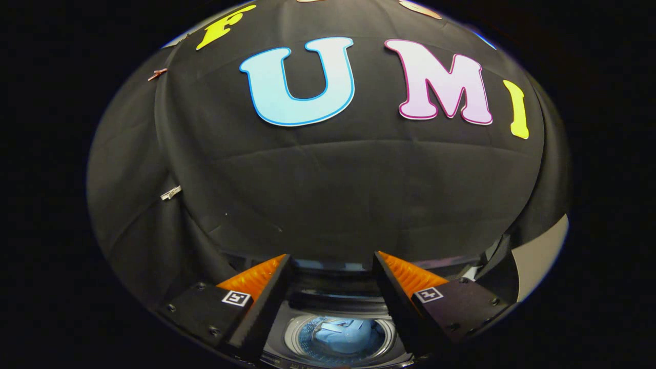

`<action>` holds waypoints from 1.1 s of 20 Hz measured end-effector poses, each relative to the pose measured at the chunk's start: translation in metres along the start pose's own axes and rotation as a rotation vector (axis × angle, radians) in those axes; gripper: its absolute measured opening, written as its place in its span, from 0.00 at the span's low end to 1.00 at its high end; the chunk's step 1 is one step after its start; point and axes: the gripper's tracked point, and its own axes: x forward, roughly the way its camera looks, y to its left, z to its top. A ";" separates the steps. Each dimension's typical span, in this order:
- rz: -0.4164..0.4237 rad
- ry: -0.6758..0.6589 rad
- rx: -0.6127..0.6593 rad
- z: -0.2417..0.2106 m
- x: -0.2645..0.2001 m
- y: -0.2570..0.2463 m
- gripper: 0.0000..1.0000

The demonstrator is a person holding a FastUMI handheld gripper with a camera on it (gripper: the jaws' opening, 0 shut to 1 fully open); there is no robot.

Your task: Put the clothes into the washing machine and then close the washing machine lid.

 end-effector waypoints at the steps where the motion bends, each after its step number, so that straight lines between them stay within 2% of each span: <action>1: -0.012 0.012 0.002 0.003 0.009 0.000 1.00; 7: -0.101 0.049 -0.003 -0.007 0.036 -0.012 1.00; 22: -0.159 -0.034 -0.008 0.001 0.039 -0.015 1.00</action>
